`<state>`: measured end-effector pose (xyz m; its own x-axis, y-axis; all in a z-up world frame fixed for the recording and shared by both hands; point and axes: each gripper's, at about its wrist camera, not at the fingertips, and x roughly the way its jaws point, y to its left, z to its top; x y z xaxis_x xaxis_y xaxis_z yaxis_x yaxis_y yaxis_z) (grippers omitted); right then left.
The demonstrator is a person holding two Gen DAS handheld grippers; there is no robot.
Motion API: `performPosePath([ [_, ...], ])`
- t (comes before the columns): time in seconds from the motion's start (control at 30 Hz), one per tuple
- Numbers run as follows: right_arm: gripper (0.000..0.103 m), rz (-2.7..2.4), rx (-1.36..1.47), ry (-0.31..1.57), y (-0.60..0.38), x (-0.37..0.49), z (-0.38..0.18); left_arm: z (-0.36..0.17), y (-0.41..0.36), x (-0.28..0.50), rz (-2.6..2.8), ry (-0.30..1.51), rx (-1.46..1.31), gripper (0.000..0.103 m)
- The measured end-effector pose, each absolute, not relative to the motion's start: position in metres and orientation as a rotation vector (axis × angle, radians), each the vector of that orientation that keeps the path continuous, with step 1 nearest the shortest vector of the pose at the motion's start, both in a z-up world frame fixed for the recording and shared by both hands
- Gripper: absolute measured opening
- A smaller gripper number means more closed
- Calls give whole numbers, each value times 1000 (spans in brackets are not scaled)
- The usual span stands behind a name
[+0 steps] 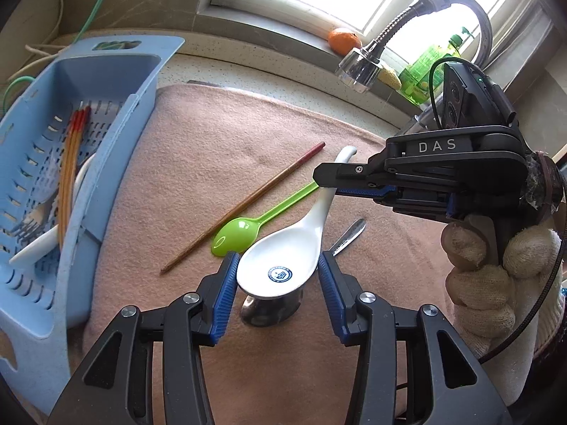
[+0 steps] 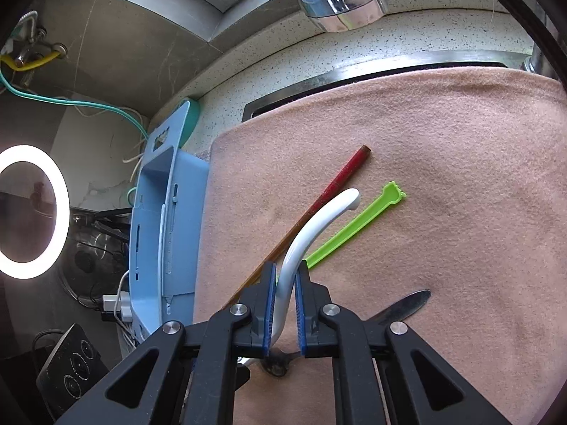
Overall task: Organize utensils
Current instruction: 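Carry the white spoon into the basket and open the right gripper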
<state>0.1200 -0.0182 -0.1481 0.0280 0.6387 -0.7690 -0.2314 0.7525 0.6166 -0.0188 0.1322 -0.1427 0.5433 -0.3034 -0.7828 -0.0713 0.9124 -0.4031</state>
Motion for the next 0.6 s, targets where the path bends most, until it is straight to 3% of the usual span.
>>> performPosePath([
  [0.6,8,886,292,1310,85,101,-96,-105,210,-58,-20,870,-470,42],
])
